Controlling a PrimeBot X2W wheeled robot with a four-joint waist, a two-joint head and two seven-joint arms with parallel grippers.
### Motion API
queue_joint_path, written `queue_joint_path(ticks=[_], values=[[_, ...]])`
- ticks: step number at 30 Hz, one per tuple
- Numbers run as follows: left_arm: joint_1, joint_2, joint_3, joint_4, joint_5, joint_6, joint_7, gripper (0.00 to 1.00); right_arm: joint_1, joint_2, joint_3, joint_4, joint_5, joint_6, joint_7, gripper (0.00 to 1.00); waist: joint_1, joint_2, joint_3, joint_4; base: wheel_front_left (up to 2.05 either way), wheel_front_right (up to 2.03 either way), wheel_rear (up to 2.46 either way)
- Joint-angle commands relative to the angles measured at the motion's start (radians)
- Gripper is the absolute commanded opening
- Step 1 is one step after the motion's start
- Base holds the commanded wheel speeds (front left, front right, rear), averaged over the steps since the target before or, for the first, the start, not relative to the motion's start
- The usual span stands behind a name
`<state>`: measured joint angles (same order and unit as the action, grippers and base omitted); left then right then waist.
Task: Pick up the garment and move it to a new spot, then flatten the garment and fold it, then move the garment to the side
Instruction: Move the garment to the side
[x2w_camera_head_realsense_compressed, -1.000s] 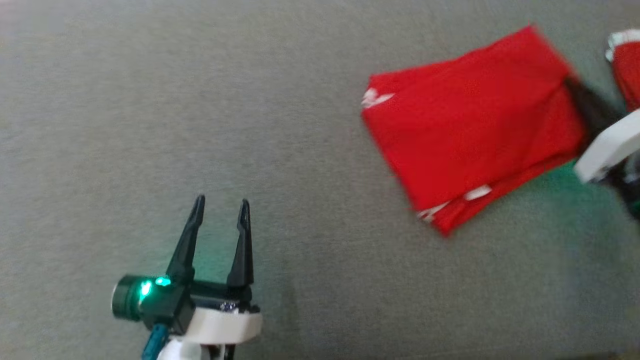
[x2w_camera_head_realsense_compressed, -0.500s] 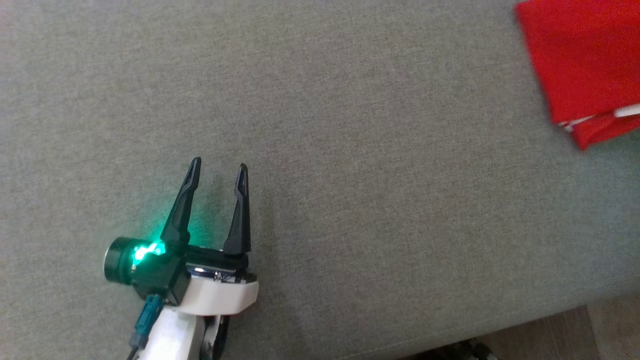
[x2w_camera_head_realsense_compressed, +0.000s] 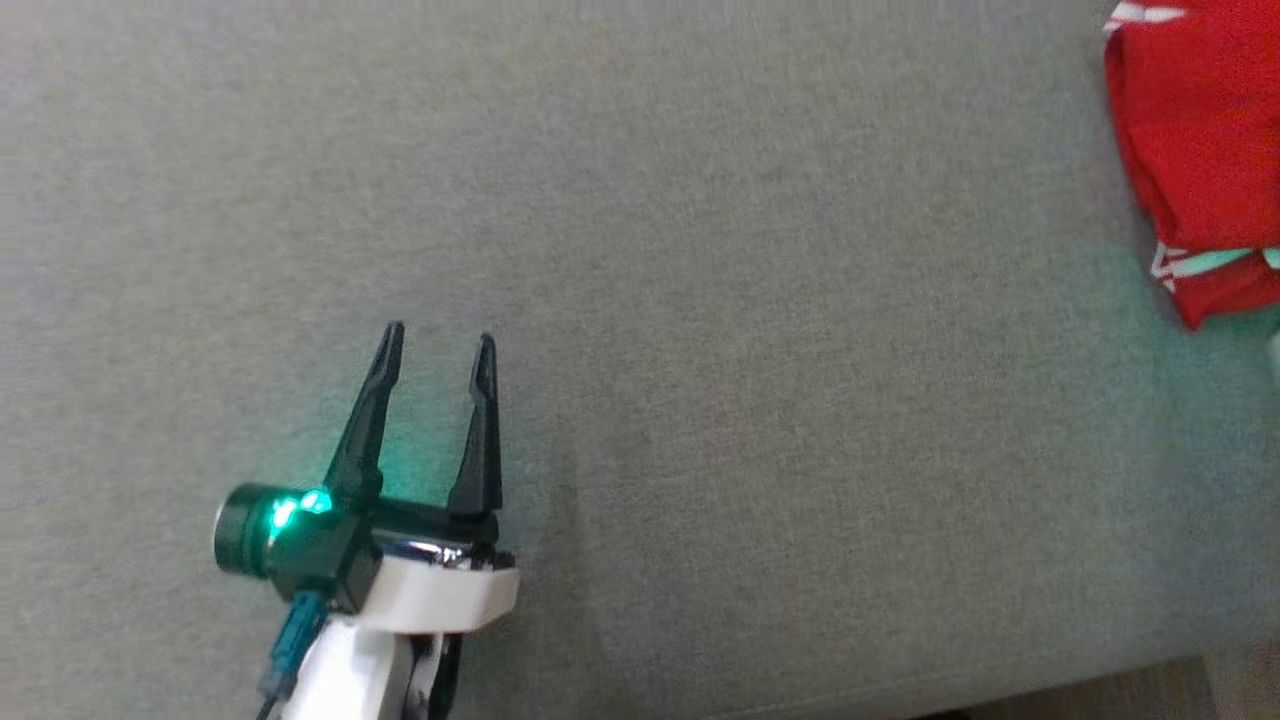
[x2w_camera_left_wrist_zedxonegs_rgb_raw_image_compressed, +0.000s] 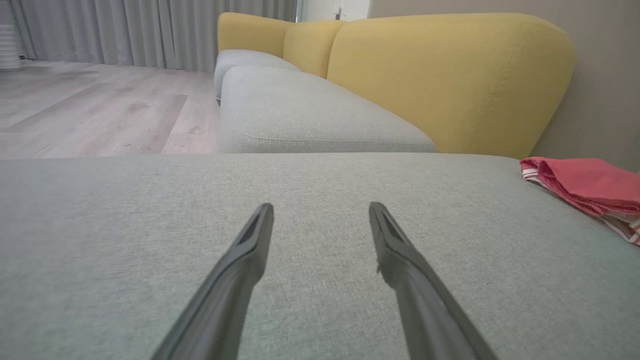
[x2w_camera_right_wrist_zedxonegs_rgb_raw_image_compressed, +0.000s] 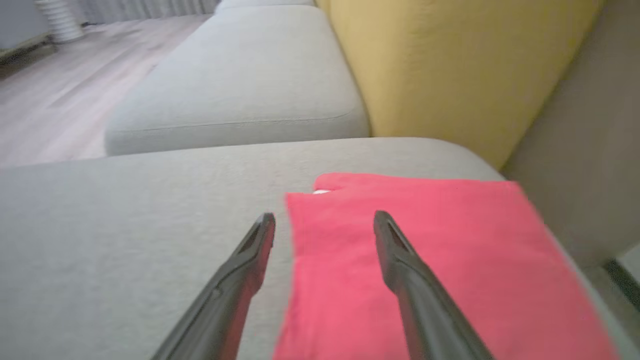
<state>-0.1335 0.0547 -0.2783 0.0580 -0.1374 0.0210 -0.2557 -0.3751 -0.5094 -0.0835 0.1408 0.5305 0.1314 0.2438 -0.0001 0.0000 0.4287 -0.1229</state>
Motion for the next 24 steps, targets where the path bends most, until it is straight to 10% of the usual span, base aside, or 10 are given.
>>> queue_joint_path(ticks=[1, 13, 24], values=[[0.022, -0.005, 0.022, -0.026, -0.011, 0.008, -0.006, 1.00, 0.034, -0.008, 0.032, -0.037, -0.019, -0.001, -0.031, 1.00, 0.0001, 0.0000, -0.052, 0.029, 0.00, 0.00, 0.00], [0.144, -0.005, 0.057, -0.020, -0.092, 0.051, -0.006, 1.00, 0.173, 0.233, 0.387, 0.193, -0.150, -0.001, -0.477, 1.00, 0.0001, 0.0000, -0.284, 0.141, 0.00, 0.00, 0.00], [0.291, -0.005, 0.094, -0.092, -0.054, 0.080, -0.006, 1.00, 0.450, 0.446, 0.203, -0.019, -0.401, -0.001, -0.505, 1.00, 0.0001, 0.0000, -0.446, 0.202, 0.00, 0.00, 0.00]])
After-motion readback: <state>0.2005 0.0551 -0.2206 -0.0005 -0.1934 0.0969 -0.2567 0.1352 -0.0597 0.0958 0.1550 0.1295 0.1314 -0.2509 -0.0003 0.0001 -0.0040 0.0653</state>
